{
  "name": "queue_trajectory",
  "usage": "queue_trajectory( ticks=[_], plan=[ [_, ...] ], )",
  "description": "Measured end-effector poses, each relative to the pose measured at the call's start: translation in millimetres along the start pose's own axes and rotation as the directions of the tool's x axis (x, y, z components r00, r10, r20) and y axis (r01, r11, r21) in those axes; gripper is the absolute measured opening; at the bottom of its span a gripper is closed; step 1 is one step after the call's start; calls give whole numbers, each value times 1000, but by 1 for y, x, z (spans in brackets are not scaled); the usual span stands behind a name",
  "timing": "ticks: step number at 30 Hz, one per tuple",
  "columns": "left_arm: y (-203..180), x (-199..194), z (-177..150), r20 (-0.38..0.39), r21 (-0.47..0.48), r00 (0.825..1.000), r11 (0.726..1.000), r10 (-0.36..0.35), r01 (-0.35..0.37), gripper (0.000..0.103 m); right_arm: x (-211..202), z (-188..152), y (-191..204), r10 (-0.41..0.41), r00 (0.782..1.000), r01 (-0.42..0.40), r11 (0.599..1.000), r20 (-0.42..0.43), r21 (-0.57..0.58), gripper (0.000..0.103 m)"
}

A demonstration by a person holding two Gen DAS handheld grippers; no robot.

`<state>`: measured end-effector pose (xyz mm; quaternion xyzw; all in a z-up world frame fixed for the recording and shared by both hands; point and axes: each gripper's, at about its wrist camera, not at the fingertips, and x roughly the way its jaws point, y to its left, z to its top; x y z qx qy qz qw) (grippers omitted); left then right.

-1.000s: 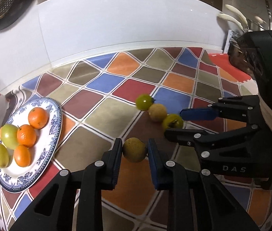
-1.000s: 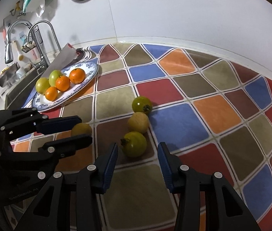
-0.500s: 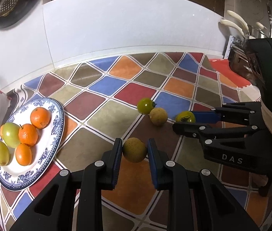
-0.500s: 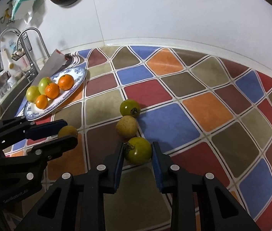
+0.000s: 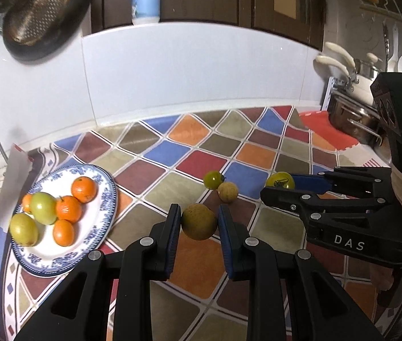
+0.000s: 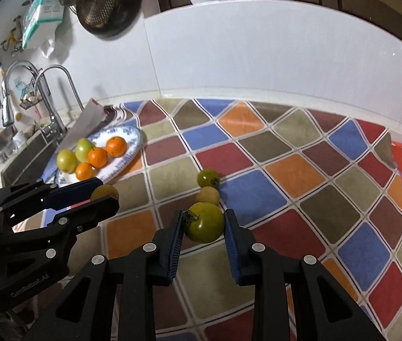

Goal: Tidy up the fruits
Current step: 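Grasp a small yellow citrus with the left tool while the right tool grasps a green citrus, then carry both small citrus onto the plate and open both tools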

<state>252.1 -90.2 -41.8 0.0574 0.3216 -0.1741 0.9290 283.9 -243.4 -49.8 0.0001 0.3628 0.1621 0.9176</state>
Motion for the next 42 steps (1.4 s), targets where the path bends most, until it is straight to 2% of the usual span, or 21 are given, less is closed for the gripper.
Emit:
queue_trajectory(
  ticks=[10,24,32,42],
  plan=[
    [19,-40,-3,67,-6,997,999,34,-34,27,-26,4,34,19,998,-19,1000,58,5,29],
    [81,-82,-7,117,-11,990,997,80,-79,27,-30,22,107,61,992,-58,998,111,-29,29],
    [115,-86,-3,134,-2,987,996,86,-87,27,-18,36,139,61,990,-57,998,131,-30,29],
    [157,-72,3,129,-8,986,995,105,-104,27,9,56,166,64,990,-61,998,122,-30,29]
  ],
)
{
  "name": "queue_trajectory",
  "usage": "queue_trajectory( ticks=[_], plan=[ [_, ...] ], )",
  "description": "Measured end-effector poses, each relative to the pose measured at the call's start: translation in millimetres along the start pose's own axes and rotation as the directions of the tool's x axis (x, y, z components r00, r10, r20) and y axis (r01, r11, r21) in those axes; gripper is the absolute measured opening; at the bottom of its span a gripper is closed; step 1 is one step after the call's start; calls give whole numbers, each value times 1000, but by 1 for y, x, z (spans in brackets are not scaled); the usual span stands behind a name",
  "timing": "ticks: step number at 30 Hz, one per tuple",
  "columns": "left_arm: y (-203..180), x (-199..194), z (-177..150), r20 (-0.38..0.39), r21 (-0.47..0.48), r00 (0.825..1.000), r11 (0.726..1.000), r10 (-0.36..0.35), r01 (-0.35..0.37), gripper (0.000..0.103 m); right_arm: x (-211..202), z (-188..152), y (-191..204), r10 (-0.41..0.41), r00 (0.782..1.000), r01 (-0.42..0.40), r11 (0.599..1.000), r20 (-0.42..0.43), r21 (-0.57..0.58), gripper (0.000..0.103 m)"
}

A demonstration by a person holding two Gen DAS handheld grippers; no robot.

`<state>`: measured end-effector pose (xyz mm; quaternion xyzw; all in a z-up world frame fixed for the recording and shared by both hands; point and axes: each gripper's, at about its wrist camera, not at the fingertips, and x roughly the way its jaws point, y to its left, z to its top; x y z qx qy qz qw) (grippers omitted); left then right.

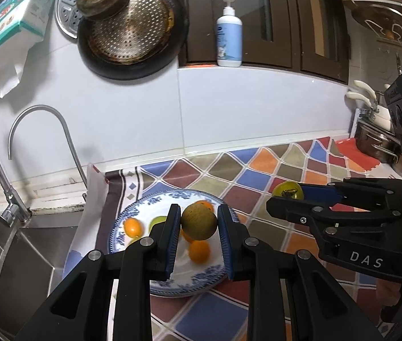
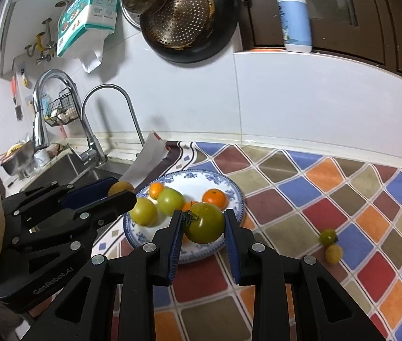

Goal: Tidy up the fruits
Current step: 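Carry both small citrus onto the plate and open both tools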

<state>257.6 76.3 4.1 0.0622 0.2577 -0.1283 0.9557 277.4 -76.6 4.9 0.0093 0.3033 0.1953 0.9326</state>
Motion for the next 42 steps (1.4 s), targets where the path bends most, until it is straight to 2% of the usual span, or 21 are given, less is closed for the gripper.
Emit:
queue_trajectory(
  ticks=[10,20,27,35,42],
  plan=[
    [37,36,5,-22,-13,1000,1000,22,-23,27,50,22,11,16,1000,-16,1000,-27,-17,29],
    [69,92,7,-91,-9,995,1000,29,-30,27,117,35,8,49,994,-52,998,-98,-29,29],
    [77,122,4,-143,5,990,1000,9,-8,27,153,35,5,70,987,-73,997,-143,-19,29],
    [82,140,0,-186,-14,983,1000,-13,10,28,171,33,-1,86,983,-87,996,-163,3,29],
    [81,131,0,-174,-21,985,1000,5,-8,35,166,33,-1,82,984,-82,997,-158,9,31]
  ],
)
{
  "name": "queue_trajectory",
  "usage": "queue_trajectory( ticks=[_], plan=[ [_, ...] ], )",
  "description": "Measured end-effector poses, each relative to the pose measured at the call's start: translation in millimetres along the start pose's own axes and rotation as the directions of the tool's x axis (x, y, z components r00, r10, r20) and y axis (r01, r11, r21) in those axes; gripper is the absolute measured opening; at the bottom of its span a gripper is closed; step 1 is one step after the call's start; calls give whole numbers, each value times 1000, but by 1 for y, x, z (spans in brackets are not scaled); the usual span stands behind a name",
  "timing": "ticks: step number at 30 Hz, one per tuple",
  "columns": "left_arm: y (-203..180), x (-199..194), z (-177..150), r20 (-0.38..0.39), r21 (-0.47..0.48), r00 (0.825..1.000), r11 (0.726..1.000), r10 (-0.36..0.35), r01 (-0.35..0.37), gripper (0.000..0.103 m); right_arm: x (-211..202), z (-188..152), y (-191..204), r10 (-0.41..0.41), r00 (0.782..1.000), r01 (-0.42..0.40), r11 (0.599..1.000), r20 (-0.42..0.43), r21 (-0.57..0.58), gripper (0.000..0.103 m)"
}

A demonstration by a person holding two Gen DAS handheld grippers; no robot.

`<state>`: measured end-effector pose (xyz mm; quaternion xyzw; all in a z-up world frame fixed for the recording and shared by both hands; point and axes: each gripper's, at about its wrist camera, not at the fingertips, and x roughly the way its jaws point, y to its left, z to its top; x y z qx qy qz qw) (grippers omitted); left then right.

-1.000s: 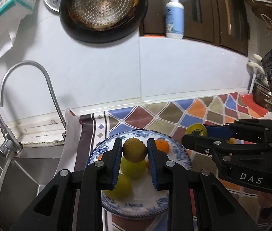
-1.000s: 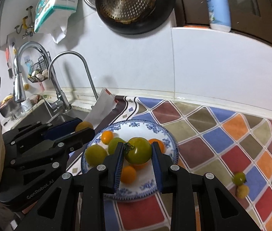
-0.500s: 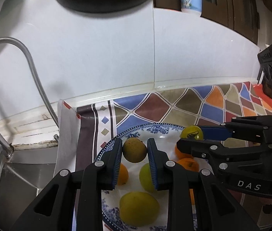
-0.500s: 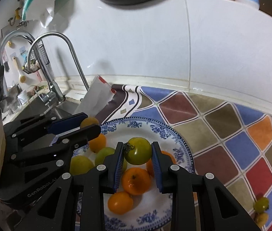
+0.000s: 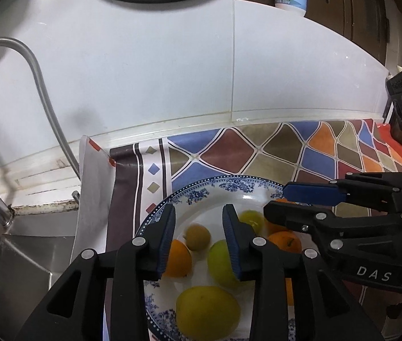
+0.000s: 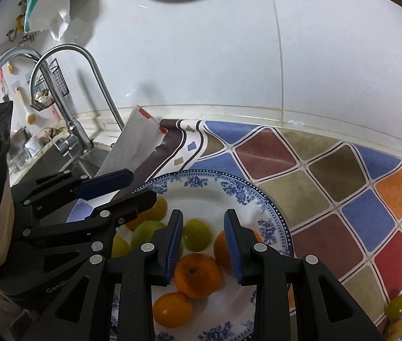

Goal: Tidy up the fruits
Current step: 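Carry both small citrus onto the plate and open both tools, then lift both open tools off the plate toward the last two fruits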

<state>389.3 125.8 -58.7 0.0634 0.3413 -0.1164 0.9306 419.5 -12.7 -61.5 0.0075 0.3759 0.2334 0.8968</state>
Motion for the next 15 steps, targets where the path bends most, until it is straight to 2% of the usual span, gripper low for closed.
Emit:
queue_trajectory(
  ticks=[6,12,15],
  plan=[
    [-8,-23,-3,30,-11,999,1000,15,-14,39,-21,-4,5,-20,999,20,1000,34,-10,31],
    [-22,-55,-6,75,-20,997,999,33,-32,48,-54,-11,9,-30,996,31,999,81,-15,31],
    [-30,-71,-8,94,-27,995,999,42,-39,52,-72,-16,10,-52,994,54,998,99,-18,35]
  ],
)
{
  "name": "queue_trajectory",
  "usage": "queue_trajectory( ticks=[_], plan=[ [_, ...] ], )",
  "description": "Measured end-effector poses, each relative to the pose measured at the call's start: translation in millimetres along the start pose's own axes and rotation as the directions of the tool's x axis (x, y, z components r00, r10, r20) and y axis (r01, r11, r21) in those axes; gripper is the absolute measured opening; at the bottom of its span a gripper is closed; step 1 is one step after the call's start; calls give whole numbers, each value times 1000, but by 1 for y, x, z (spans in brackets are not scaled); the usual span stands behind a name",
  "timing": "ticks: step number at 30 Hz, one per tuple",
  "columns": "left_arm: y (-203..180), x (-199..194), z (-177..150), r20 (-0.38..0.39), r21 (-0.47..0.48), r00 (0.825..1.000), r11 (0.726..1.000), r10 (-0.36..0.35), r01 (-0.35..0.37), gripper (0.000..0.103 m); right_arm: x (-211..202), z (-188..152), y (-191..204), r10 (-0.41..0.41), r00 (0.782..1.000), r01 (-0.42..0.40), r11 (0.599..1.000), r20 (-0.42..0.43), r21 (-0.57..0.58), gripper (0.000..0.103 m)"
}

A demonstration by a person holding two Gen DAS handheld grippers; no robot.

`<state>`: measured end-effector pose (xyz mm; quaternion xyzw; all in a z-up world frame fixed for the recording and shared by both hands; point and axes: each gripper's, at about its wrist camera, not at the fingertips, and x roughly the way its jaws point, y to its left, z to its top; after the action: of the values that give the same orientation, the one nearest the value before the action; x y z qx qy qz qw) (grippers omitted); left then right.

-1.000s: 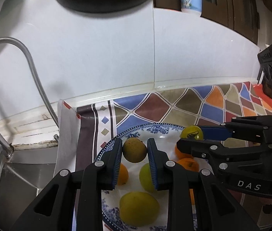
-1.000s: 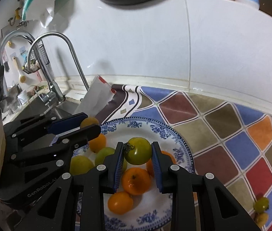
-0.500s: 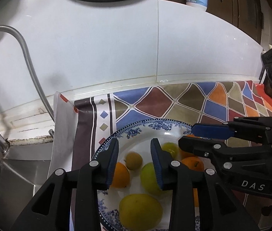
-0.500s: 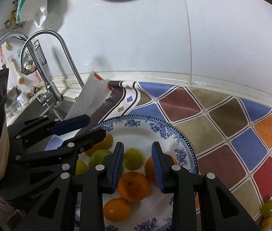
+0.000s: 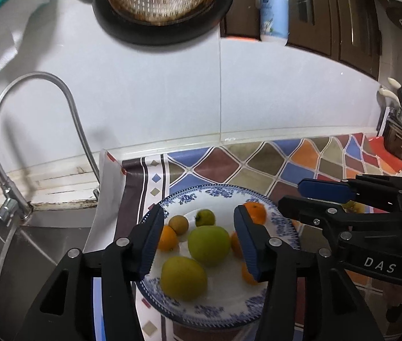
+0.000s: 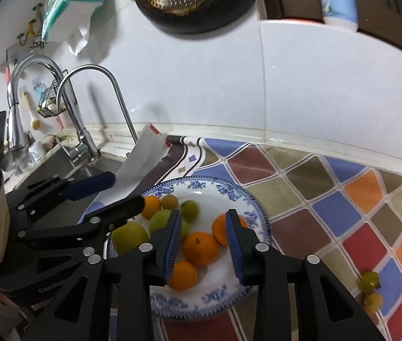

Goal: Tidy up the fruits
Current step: 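Lift both open tools off the plate toward the last two fruits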

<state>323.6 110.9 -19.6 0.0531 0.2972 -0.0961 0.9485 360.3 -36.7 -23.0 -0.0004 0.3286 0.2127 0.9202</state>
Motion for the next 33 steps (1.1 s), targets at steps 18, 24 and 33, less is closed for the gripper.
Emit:
queue_trajectory(
  ticks=[18,24,33],
  plan=[
    [-65,-75,-15,63,39,997,999,-38,35,79,-105,-41,-14,-125,989,122,992,76,43,44],
    [-88,-81,-18,63,37,996,998,-57,54,85,-129,-53,-26,-170,982,166,984,83,60,45],
    [-126,-82,-17,82,46,994,997,-66,62,87,-159,-68,-53,-237,968,230,970,89,77,53]
  ],
)
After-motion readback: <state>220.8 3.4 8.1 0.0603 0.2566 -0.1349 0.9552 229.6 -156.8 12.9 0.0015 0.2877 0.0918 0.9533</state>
